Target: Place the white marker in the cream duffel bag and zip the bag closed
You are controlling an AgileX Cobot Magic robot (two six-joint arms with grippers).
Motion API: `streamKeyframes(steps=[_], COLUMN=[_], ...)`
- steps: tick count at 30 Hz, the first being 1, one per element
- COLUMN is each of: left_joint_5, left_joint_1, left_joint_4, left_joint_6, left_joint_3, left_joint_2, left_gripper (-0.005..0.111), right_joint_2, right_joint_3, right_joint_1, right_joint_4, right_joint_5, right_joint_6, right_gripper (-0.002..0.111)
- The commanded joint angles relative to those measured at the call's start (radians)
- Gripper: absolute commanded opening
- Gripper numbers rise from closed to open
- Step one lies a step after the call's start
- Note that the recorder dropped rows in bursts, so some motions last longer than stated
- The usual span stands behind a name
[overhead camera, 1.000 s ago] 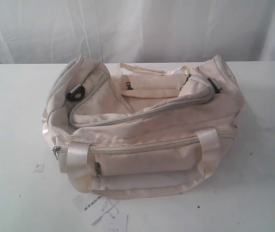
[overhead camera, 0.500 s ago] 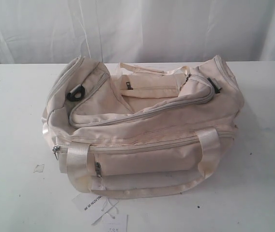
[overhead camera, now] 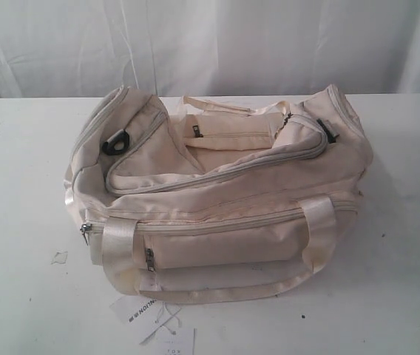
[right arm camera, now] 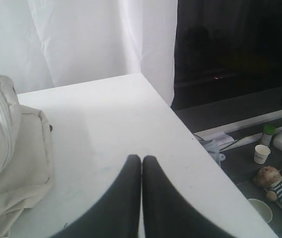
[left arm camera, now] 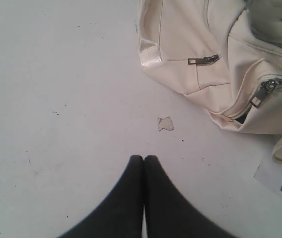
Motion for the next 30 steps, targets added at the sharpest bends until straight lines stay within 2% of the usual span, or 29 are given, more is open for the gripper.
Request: streamKeyframes(steps=[1,5,9,13,17,19,23,30], left_joint_5=[-0.003,-0.003,-0.003,0.004,0.005,0.005,0.005,0.005], left_joint_1=[-0.005,-0.005,-0.005,-0.005,-0.005,-0.005,-0.005,-0.005], left_joint_4=[-0.009,-0.009,-0.009,-0.009,-0.009,-0.009,-0.009,-0.009], left_joint_6=[-0.008,-0.008,-0.008,-0.004,-0.004,-0.004,-0.004,-0.004], left_joint_3=[0.006,0.006,0.006,0.006,0.006,0.006,0.006,0.006], left_joint_2=[0.0,0.0,0.0,-0.009,-0.009,-0.009,-0.009,-0.009], left_gripper=[0.0,0.0,0.0,0.0,0.0,0.0,0.0,0.0], right_joint_2=[-0.07,-0.218,-0.372,-0.372,-0.372,-0.372,-0.372,-0.372], right_joint_3=[0.019,0.091,0.201,0.247,0.247,0.247,0.247,0.247], right_joint_1=[0.001,0.001,0.044,0.132,0.199,0.207,0.209,0.209], right_joint_4=[-0.006,-0.175,-0.194,-0.195,-0.203,-0.208,-0.222,-0.222], right_joint_5=[-0.003,-0.021,-0.064,-0.101,0.067,0.152,0.156,0.158], right_joint_6=[0.005,0.005,0.005,0.005,0.112,0.17,0.261,0.236], right_gripper=[0.001,0.001,0.001,0.0,0.0,0.0,0.0,0.0])
